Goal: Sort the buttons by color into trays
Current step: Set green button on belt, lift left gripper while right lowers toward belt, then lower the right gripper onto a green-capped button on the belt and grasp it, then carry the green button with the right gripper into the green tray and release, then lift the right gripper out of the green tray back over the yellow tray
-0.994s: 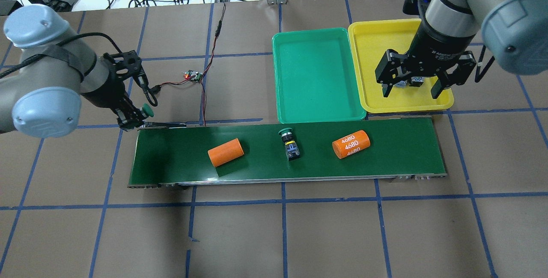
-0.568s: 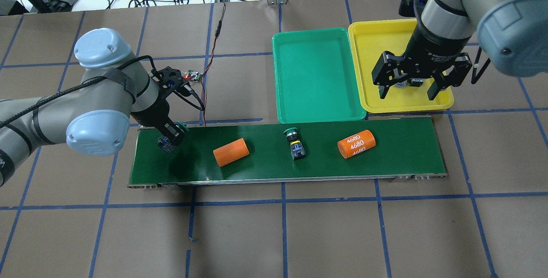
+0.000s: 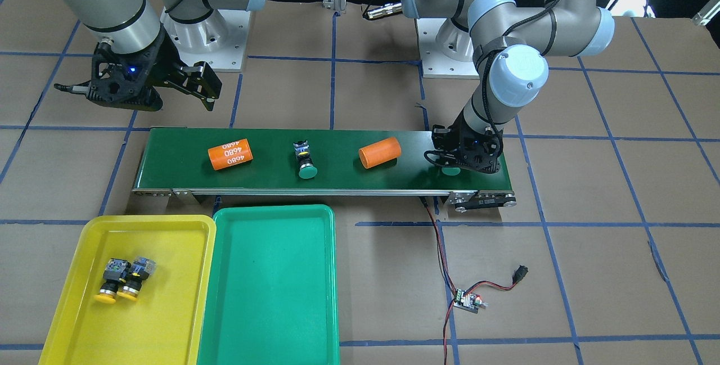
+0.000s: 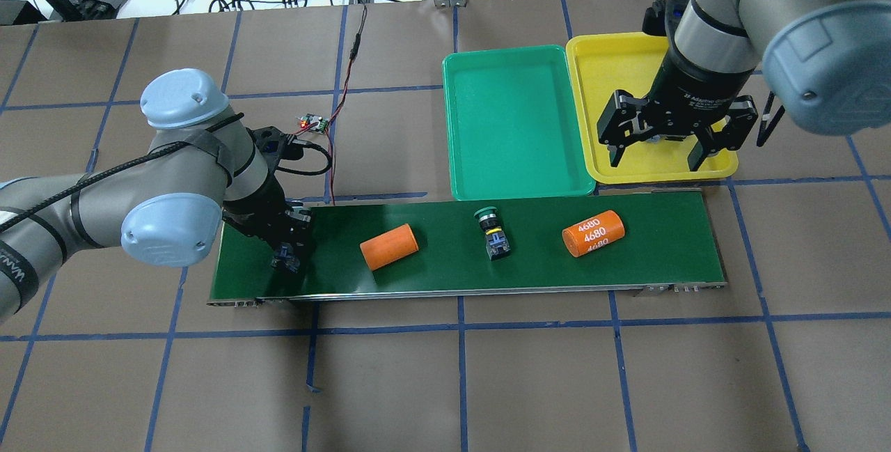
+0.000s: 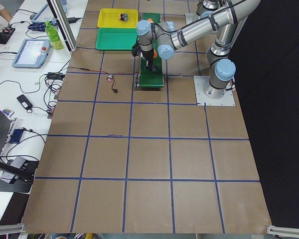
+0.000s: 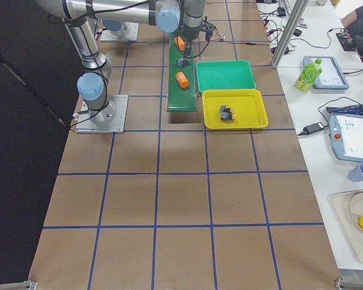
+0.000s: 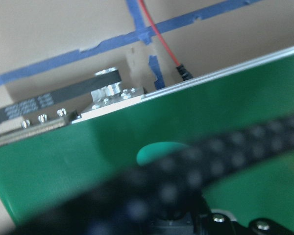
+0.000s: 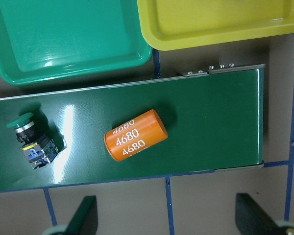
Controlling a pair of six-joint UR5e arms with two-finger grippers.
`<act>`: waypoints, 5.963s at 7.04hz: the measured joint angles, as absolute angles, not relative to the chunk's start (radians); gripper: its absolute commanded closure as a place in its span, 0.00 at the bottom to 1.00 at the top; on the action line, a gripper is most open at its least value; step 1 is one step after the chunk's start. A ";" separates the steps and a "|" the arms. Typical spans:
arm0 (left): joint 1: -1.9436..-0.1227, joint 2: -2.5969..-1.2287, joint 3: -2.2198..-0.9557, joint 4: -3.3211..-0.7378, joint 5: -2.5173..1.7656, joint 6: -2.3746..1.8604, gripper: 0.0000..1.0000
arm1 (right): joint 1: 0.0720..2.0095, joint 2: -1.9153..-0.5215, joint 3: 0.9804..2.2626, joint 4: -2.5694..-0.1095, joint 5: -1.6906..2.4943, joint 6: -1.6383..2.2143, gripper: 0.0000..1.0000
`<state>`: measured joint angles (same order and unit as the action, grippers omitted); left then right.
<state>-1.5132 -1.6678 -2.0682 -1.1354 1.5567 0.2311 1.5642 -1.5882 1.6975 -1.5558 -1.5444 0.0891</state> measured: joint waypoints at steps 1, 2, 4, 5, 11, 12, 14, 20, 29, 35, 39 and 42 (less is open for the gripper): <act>-1.507 -1.657 -2.062 -1.136 1.557 0.210 0.00 | 1.578 -1.587 1.702 -1.557 -1.545 0.094 0.00; -1.500 -1.644 -2.019 -1.171 1.558 0.199 0.00 | 1.585 -1.585 1.710 -1.559 -1.542 0.101 0.00; -1.494 -1.629 -1.799 -1.391 1.561 0.190 0.00 | 1.595 -1.582 1.748 -1.591 -1.537 0.111 0.00; -1.496 -1.623 -1.670 -1.512 1.561 0.189 0.00 | 1.613 -1.581 1.779 -1.658 -1.537 0.113 0.00; -1.508 -1.542 -1.553 -1.639 1.585 0.170 0.00 | 1.735 -1.526 1.898 -1.859 -1.547 0.122 0.00; -1.507 -1.539 -1.551 -1.636 1.583 0.153 0.00 | 1.739 -1.515 1.920 -1.898 -1.543 0.123 0.00; -1.506 -1.541 -1.556 -1.611 1.583 0.140 0.00 | 1.742 -1.494 1.956 -1.959 -1.538 0.122 0.00; -1.506 -1.545 -1.551 -1.583 1.582 0.137 0.00 | 1.758 -1.380 1.970 -2.039 -1.557 0.118 0.83; -1.506 -1.533 -1.545 -1.583 1.581 0.138 0.00 | 1.633 -1.238 1.690 -2.107 -1.582 0.106 1.00; -1.506 -1.535 -1.538 -1.582 1.582 0.138 0.00 | 1.637 -1.090 1.628 -2.223 -1.557 0.116 0.00; -1.506 -1.536 -1.538 -1.580 1.578 0.138 0.00 | 1.594 -1.392 1.633 -1.885 -1.561 0.104 0.00; -1.506 -1.536 -1.537 -1.579 1.577 0.138 0.00 | 1.592 -1.597 1.638 -1.618 -1.552 0.106 0.00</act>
<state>-1.5064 -1.5359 -1.5373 -1.5785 1.5770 0.1381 1.5920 -1.5967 1.6379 -1.6178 -1.5520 0.1065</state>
